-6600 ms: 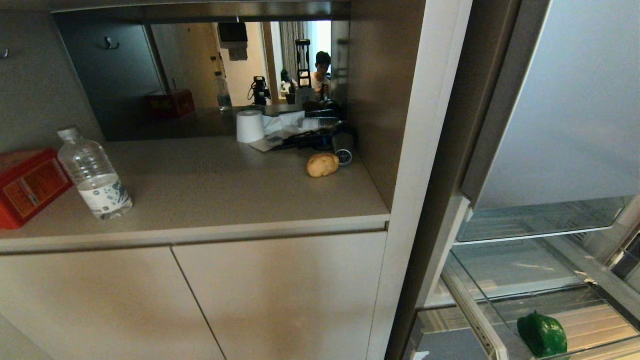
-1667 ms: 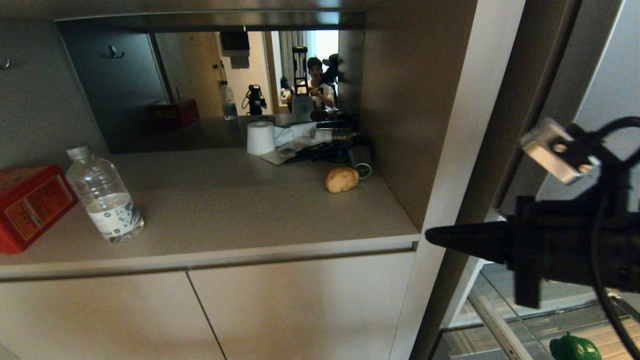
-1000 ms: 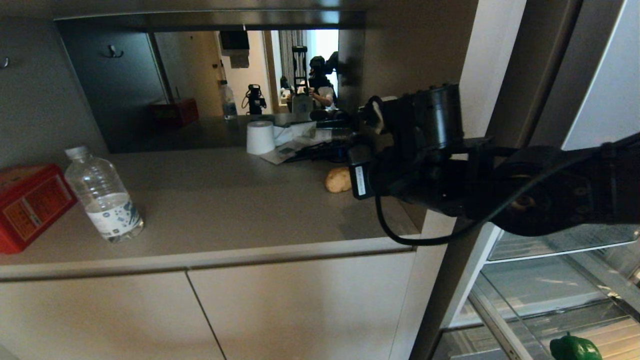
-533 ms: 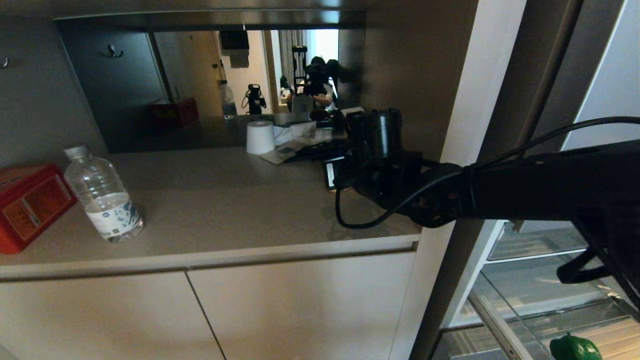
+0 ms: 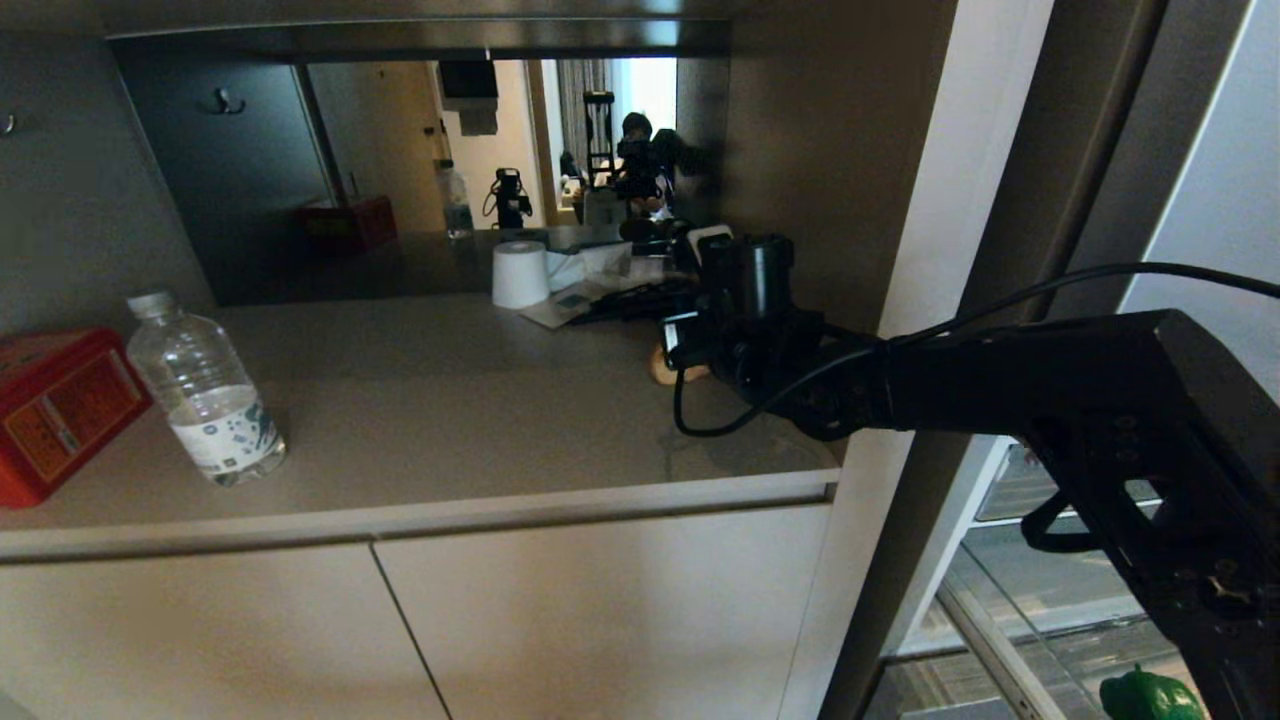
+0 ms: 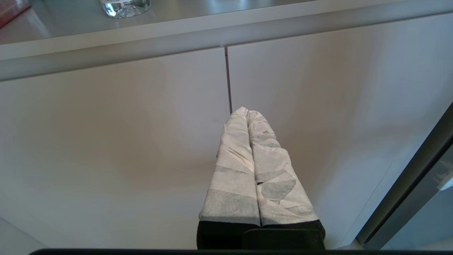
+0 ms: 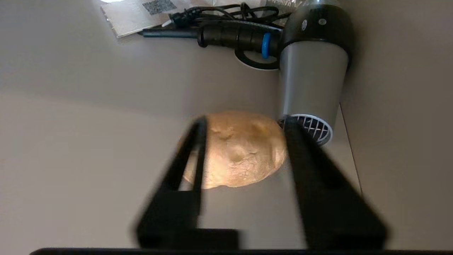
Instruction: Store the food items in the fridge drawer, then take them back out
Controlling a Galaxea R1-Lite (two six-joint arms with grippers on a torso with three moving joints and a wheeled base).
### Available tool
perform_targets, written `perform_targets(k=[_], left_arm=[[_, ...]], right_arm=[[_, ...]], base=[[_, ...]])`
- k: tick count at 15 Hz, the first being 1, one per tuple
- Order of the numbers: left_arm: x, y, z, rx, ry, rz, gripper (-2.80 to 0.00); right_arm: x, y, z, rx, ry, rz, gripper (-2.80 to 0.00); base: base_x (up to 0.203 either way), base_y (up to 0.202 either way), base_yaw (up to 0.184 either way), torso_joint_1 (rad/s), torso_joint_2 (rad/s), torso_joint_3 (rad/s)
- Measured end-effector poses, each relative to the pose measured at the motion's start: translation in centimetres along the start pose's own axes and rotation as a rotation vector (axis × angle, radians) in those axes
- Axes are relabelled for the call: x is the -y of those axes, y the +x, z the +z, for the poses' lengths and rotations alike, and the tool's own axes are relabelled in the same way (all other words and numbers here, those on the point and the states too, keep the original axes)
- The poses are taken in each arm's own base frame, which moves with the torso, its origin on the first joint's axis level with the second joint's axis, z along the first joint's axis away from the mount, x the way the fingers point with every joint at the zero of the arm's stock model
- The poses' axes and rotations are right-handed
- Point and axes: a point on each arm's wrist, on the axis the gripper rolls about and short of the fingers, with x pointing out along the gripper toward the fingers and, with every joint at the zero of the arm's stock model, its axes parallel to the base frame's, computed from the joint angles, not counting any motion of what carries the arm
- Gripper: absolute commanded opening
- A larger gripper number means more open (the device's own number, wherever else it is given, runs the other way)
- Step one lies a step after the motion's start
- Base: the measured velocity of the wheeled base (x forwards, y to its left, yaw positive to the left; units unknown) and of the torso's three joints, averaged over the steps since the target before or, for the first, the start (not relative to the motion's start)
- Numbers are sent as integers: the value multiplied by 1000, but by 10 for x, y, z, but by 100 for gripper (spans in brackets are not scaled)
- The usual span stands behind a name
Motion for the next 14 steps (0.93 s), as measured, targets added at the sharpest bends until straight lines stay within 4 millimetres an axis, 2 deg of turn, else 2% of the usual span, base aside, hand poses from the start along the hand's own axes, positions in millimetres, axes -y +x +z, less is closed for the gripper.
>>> perform_targets(k=[4, 9, 14], left_arm=[[0, 0, 0, 0, 1, -1, -280], [0, 0, 0, 4, -4, 0, -280], [0, 0, 0, 8, -8, 1, -280]], right_arm=[[4, 5, -4, -5, 2, 28, 0], [23, 16, -9, -13, 8, 114, 0], [29, 23, -13, 13, 20, 213, 0]], base=[[0, 0, 0, 0, 0, 0], [0, 0, 0, 0, 0, 0], [0, 0, 0, 0, 0, 0]])
